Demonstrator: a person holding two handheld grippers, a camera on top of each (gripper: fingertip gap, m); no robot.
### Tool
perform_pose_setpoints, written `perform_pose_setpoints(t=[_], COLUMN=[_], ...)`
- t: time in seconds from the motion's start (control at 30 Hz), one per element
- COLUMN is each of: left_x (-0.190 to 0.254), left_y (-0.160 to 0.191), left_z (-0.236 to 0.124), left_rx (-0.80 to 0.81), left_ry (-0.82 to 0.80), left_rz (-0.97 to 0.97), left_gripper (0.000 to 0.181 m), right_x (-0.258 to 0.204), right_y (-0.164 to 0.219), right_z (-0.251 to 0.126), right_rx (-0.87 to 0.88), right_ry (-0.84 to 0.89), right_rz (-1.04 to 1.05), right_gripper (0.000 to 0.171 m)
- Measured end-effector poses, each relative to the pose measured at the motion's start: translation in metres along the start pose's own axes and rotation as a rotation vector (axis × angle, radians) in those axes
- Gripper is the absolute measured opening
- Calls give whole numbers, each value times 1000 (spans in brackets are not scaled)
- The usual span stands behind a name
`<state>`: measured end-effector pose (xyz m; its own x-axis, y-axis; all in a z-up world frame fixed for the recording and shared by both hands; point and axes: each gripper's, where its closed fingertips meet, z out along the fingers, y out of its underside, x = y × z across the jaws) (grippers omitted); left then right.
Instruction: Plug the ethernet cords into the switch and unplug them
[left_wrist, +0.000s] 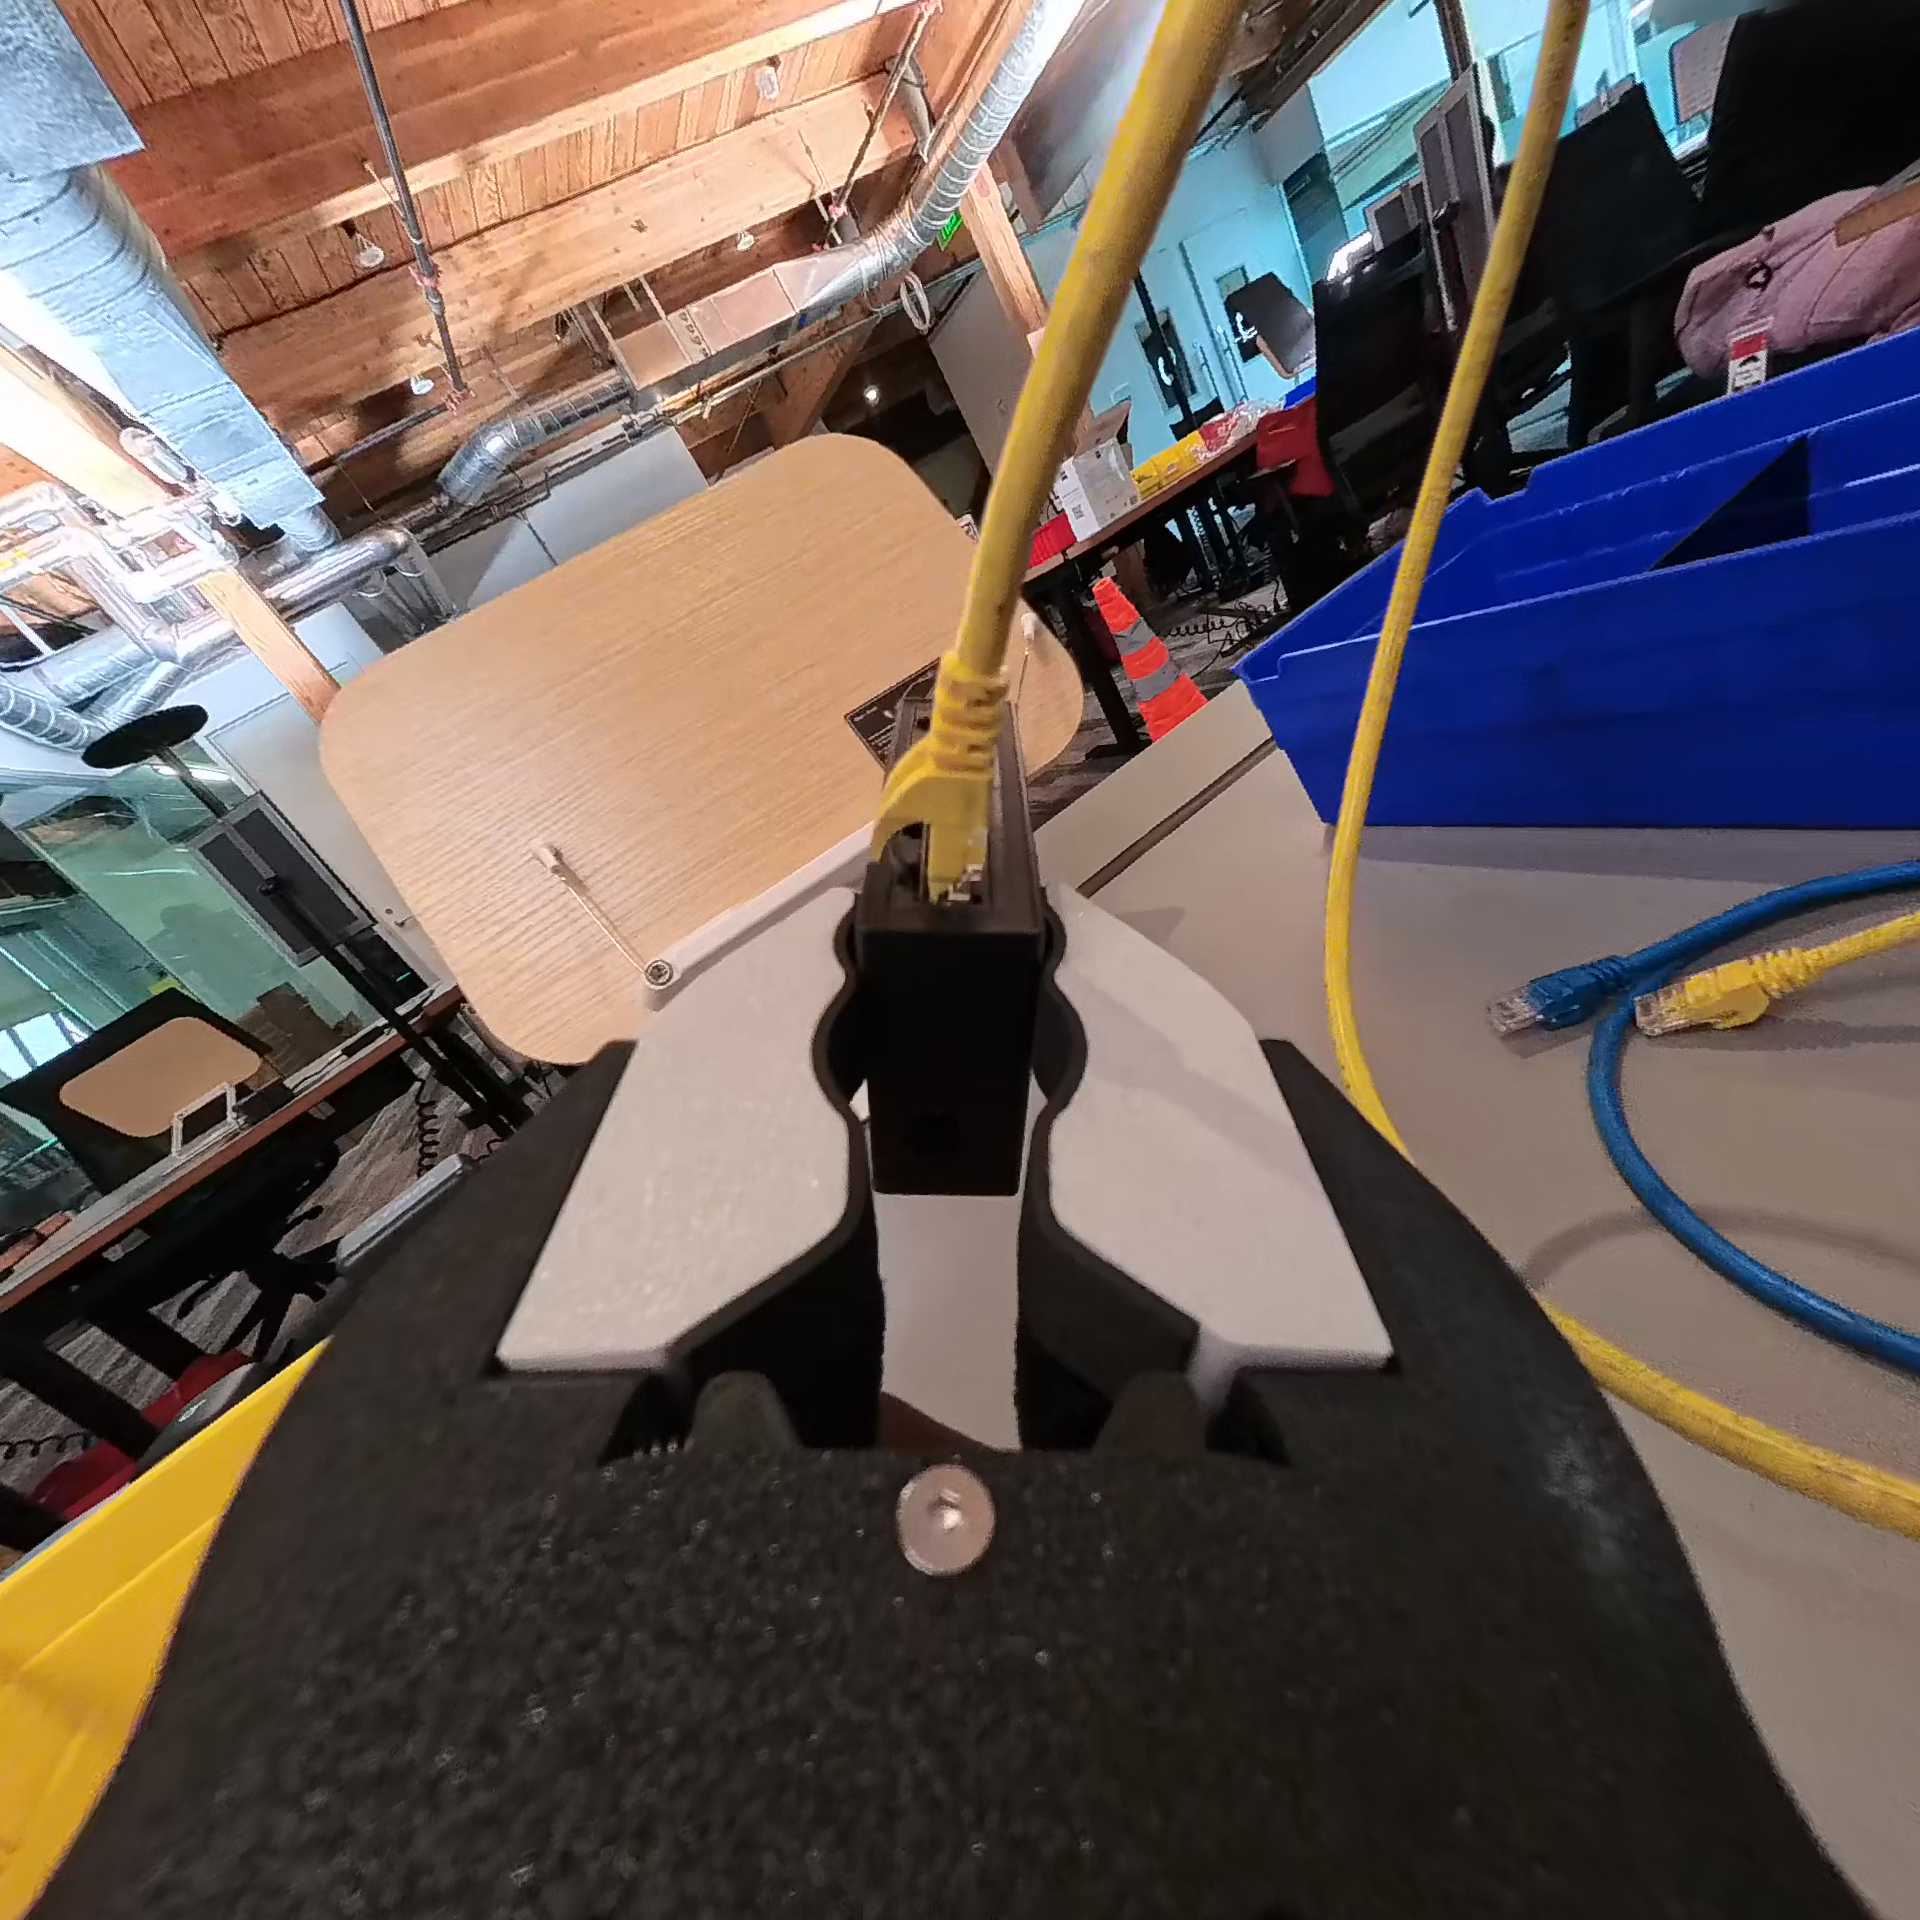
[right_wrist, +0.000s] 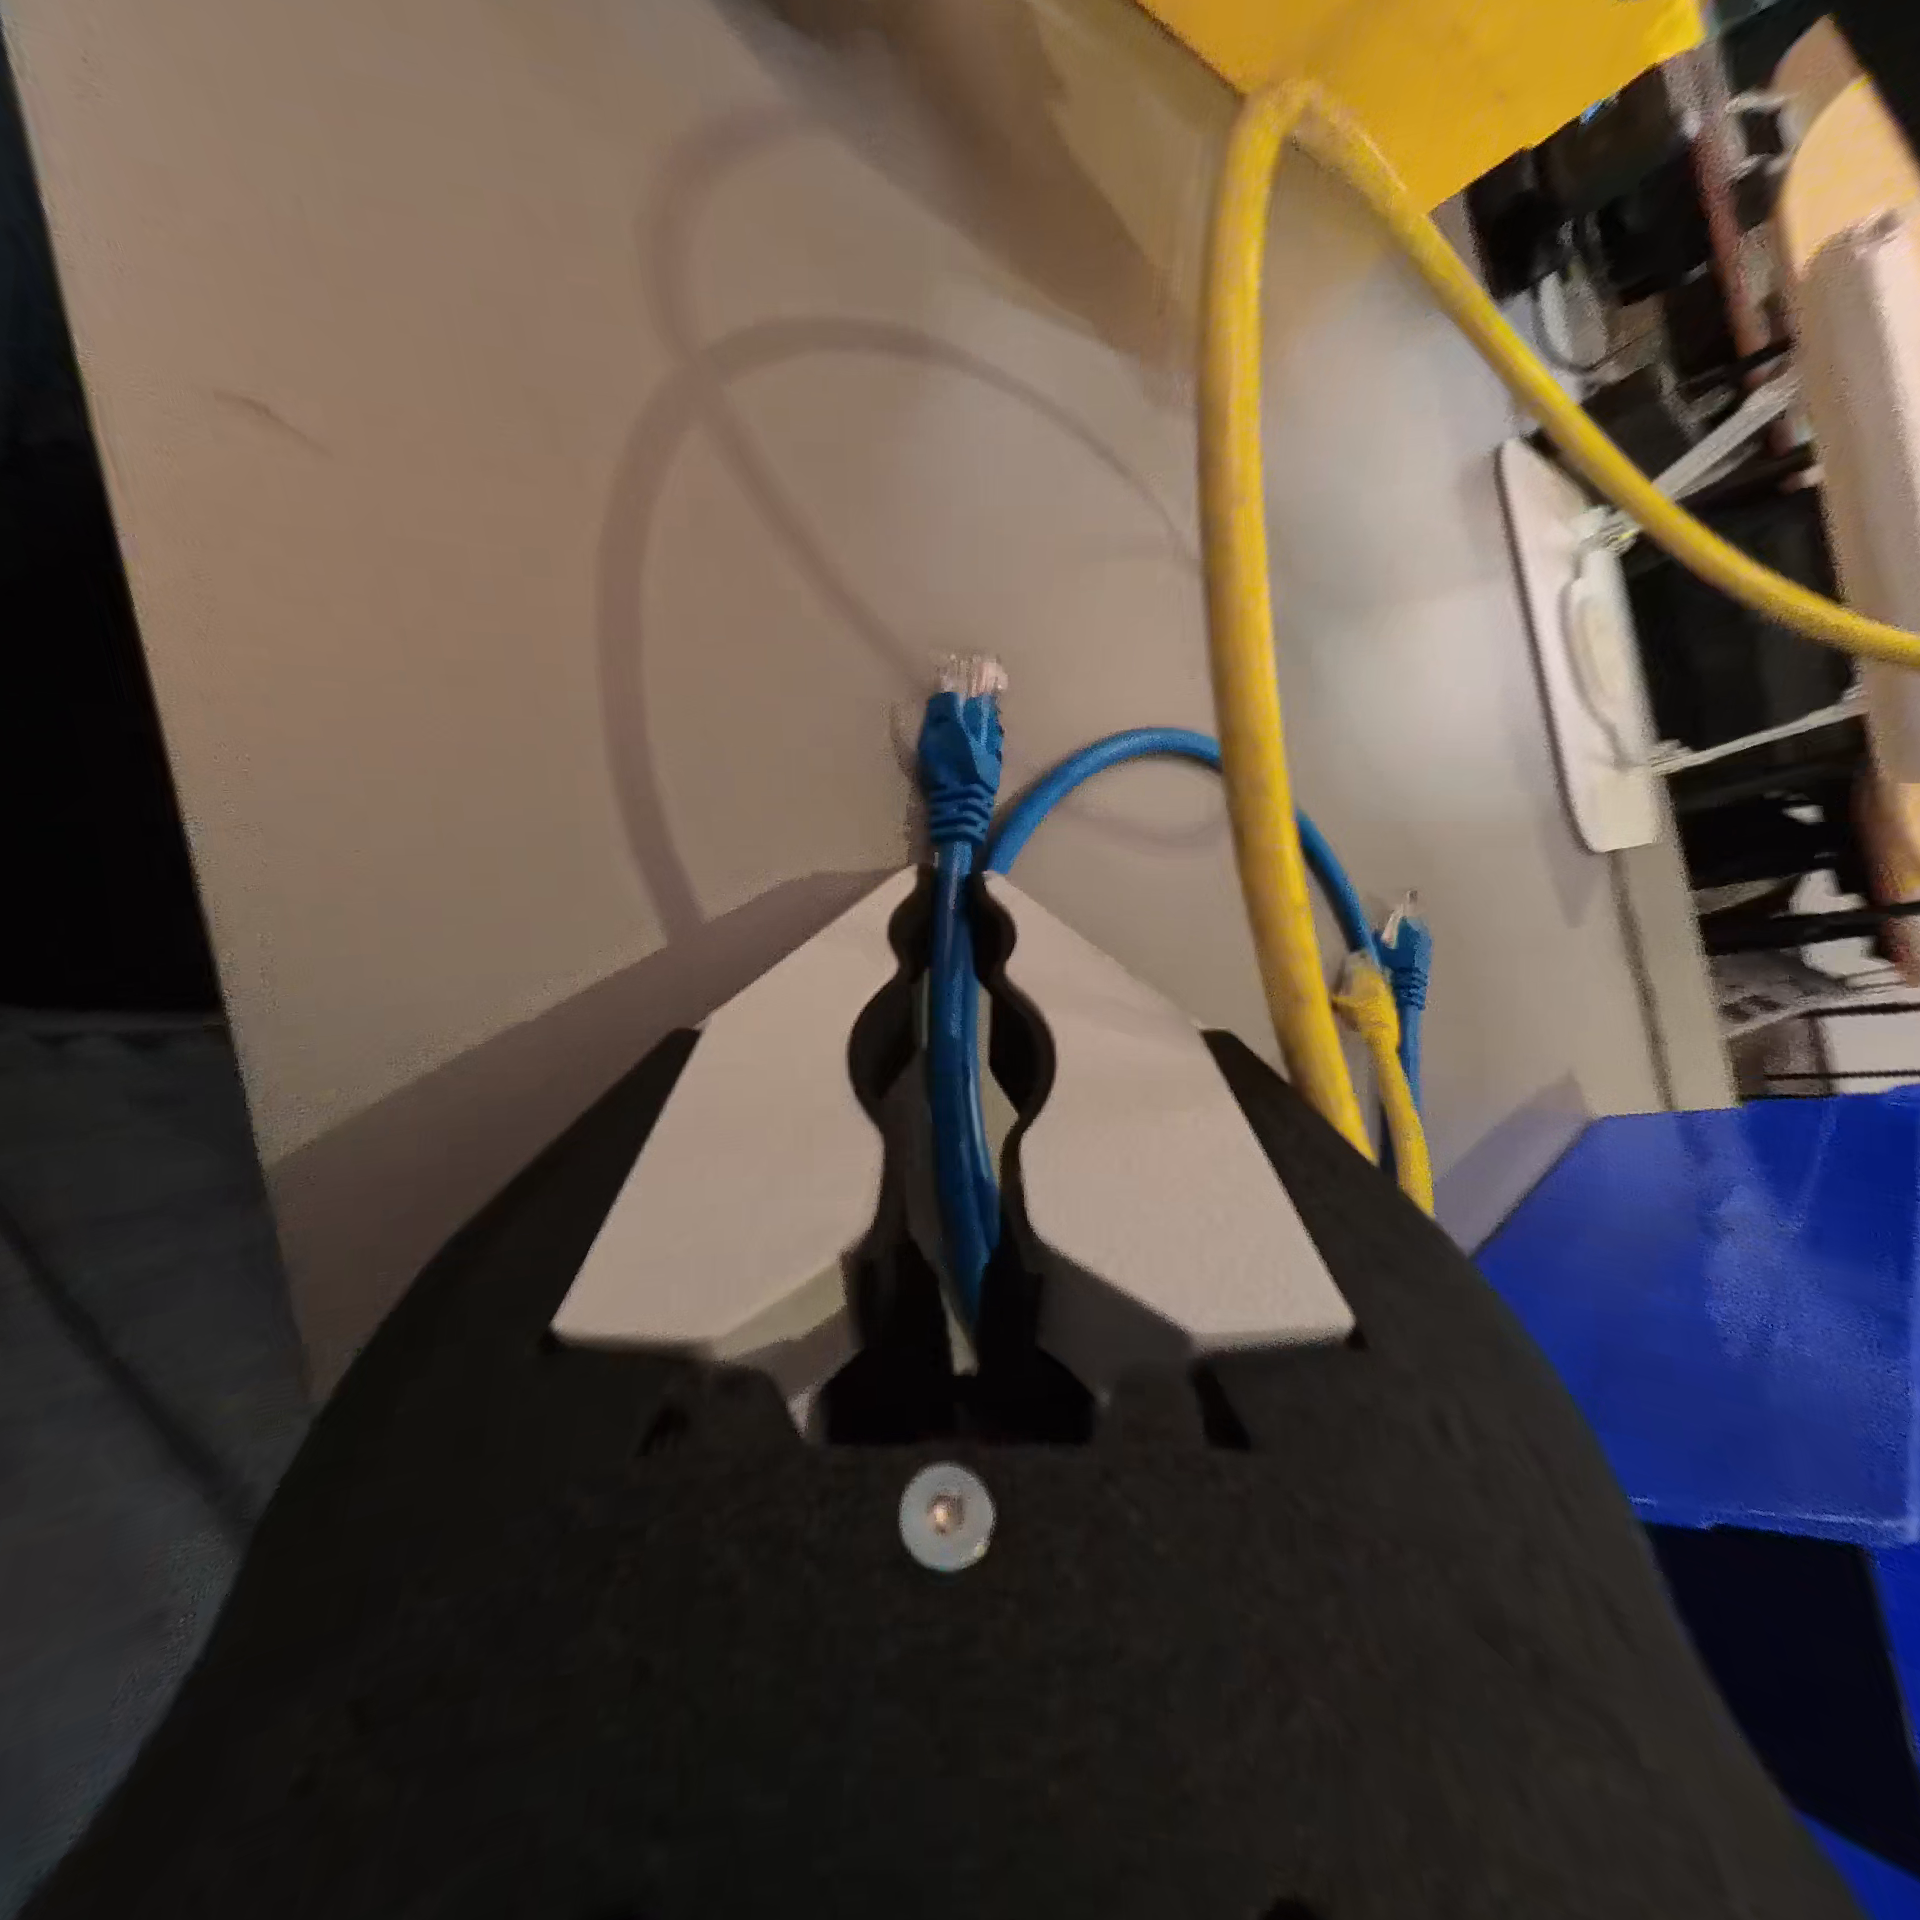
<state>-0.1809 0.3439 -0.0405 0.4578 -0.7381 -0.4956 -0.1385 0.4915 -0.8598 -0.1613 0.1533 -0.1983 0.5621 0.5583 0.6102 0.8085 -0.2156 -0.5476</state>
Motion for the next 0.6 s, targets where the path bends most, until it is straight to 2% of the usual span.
perform_pose_setpoints(t=[0.07, 0.13, 0.23, 0.33, 0.47, 0.6], left_x=[5, 9, 14, 16, 22, 40], left_y=[0, 1, 3, 4, 4, 0], left_z=[0, 1, 3, 4, 5, 3], left_rx=[-1, -5, -9, -3, 22, 85], left_ry=[15, 28, 39, 36, 25, 49], left_rz=[17, 40, 82, 137, 268, 453], left_gripper=[28, 28, 28, 28, 28, 27], right_x=[1, -5, -18, -11, 53, 115], right_y=[1, -2, -25, -49, -52, -40], right_z=[0, -5, -32, -74, -115, -123], right_rx=[-33, -52, 32, 171, 329, 316], right_ry=[-3, -91, -296, -470, -436, -300], right_rz=[5, 76, 281, 468, 696, 908], right_gripper=[5, 4, 4, 4, 4, 4])
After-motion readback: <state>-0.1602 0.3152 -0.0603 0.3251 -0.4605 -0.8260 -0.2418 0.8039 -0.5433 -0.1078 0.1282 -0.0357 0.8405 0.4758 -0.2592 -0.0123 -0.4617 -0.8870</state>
